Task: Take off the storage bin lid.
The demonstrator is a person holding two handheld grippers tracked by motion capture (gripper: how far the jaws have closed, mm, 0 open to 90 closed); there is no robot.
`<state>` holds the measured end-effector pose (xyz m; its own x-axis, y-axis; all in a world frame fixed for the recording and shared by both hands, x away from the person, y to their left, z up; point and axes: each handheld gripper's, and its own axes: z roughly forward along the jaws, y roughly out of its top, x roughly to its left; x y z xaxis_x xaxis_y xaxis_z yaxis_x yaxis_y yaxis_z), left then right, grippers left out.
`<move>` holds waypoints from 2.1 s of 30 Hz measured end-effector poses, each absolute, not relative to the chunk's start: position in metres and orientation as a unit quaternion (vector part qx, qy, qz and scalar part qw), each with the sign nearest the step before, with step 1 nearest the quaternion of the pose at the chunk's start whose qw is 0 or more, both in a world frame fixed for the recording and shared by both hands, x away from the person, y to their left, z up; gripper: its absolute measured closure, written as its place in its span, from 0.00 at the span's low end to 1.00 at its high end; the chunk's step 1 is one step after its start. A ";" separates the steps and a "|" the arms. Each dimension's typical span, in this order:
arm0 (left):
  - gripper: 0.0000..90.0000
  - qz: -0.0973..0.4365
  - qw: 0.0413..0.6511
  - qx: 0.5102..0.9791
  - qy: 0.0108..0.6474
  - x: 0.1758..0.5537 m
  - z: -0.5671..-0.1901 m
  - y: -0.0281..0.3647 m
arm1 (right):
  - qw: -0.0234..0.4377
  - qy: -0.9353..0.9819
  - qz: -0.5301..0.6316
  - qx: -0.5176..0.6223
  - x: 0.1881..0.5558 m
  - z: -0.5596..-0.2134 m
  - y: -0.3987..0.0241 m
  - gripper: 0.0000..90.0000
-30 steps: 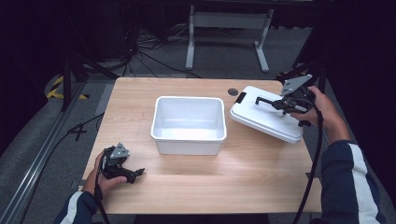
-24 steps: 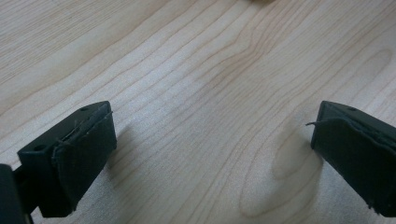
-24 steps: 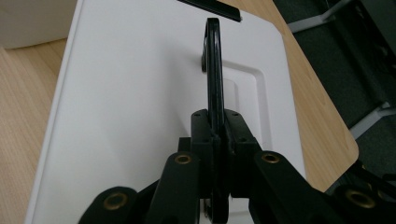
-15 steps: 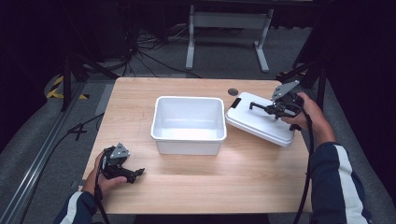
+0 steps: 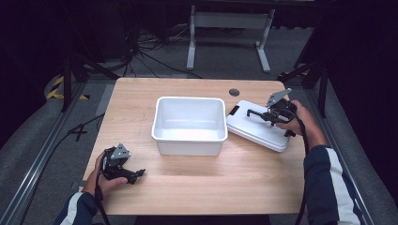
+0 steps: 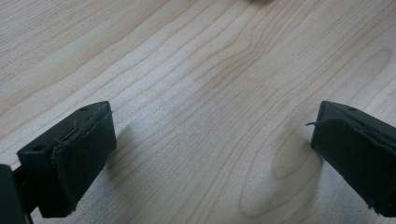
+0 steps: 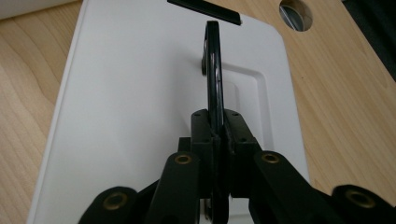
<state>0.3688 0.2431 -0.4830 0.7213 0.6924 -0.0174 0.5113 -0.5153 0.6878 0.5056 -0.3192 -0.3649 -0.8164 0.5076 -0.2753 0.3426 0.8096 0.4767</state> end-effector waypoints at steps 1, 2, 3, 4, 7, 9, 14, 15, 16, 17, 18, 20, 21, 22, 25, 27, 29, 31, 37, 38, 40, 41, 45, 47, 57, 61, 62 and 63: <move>0.01 0.131 0.347 0.861 0.350 0.369 -0.483 0.243 | 0.200 0.931 0.205 0.228 0.506 -0.366 -0.320 0.94; 0.01 0.131 0.347 0.861 0.350 0.369 -0.483 0.243 | 0.204 0.929 0.206 0.229 0.506 -0.367 -0.322 0.94; 0.01 0.131 0.347 0.860 0.350 0.369 -0.483 0.243 | 0.205 0.928 0.208 0.231 0.506 -0.368 -0.325 0.94; 0.01 0.131 0.347 0.860 0.350 0.369 -0.483 0.243 | 0.204 0.928 0.209 0.233 0.506 -0.369 -0.326 0.94; 0.01 0.131 0.347 0.860 0.350 0.369 -0.483 0.243 | 0.203 0.928 0.209 0.234 0.506 -0.373 -0.330 0.94; 0.01 0.132 0.348 0.860 0.349 0.369 -0.483 0.243 | 0.200 0.928 0.208 0.235 0.506 -0.374 -0.332 0.94; 0.01 0.131 0.347 0.860 0.350 0.369 -0.483 0.243 | 0.195 0.929 0.205 0.240 0.507 -0.382 -0.336 0.94; 0.01 0.131 0.347 0.860 0.350 0.369 -0.483 0.243 | 0.195 0.929 0.203 0.240 0.507 -0.383 -0.337 0.94; 0.01 0.131 0.347 0.860 0.350 0.369 -0.483 0.243 | 0.192 0.930 0.202 0.241 0.507 -0.385 -0.338 0.94; 0.01 0.131 0.347 0.860 0.350 0.369 -0.483 0.243 | 0.192 0.929 0.200 0.244 0.507 -0.386 -0.338 0.94; 0.01 0.131 0.347 0.860 0.350 0.369 -0.483 0.243 | 0.192 0.929 0.200 0.245 0.506 -0.388 -0.339 0.94; 0.01 0.131 0.347 0.860 0.350 0.369 -0.483 0.243 | 0.193 0.928 0.203 0.246 0.505 -0.388 -0.340 0.93; 0.01 0.131 0.347 0.860 0.350 0.369 -0.483 0.243 | 0.195 0.927 0.203 0.248 0.505 -0.387 -0.340 0.93; 0.01 0.131 0.347 0.860 0.350 0.369 -0.483 0.243 | 0.194 0.926 0.206 0.249 0.504 -0.387 -0.340 0.92; 0.01 0.132 0.348 0.860 0.351 0.369 -0.483 0.243 | 0.196 0.924 0.206 0.254 0.504 -0.386 -0.343 0.89; 0.01 0.132 0.347 0.860 0.351 0.369 -0.483 0.243 | 0.199 0.919 0.222 0.258 0.503 -0.382 -0.345 0.86; 0.01 0.131 0.347 0.860 0.351 0.369 -0.483 0.243 | 0.199 0.917 0.227 0.262 0.501 -0.380 -0.347 0.84; 0.01 0.131 0.347 0.860 0.350 0.369 -0.483 0.243 | 0.203 0.913 0.227 0.272 0.501 -0.380 -0.350 0.81; 0.00 0.132 0.348 0.860 0.350 0.369 -0.483 0.243 | 0.193 0.905 0.263 0.274 0.495 -0.374 -0.354 0.77; 0.00 0.131 0.348 0.860 0.350 0.369 -0.483 0.243 | 0.197 0.903 0.265 0.274 0.493 -0.372 -0.353 0.76; 0.00 0.132 0.348 0.860 0.350 0.369 -0.483 0.243 | 0.195 0.904 0.267 0.271 0.489 -0.367 -0.351 0.74; 0.00 0.131 0.348 0.860 0.350 0.369 -0.483 0.243 | 0.197 0.905 0.267 0.268 0.487 -0.365 -0.351 0.73; 0.00 0.131 0.347 0.860 0.350 0.369 -0.483 0.243 | 0.204 0.905 0.266 0.262 0.481 -0.358 -0.349 0.73; 0.00 0.131 0.348 0.860 0.350 0.369 -0.483 0.243 | 0.208 0.902 0.273 0.262 0.477 -0.354 -0.349 0.72; 0.00 0.131 0.348 0.860 0.350 0.369 -0.483 0.243 | 0.221 0.896 0.281 0.262 0.463 -0.341 -0.344 0.69; 0.00 0.131 0.347 0.860 0.350 0.369 -0.483 0.243 | 0.226 0.893 0.289 0.259 0.455 -0.337 -0.339 0.67; 0.00 0.131 0.348 0.860 0.350 0.369 -0.483 0.243 | 0.223 0.893 0.293 0.259 0.453 -0.336 -0.338 0.67; 0.00 0.131 0.347 0.860 0.350 0.369 -0.483 0.243 | 0.223 0.893 0.296 0.255 0.451 -0.336 -0.337 0.66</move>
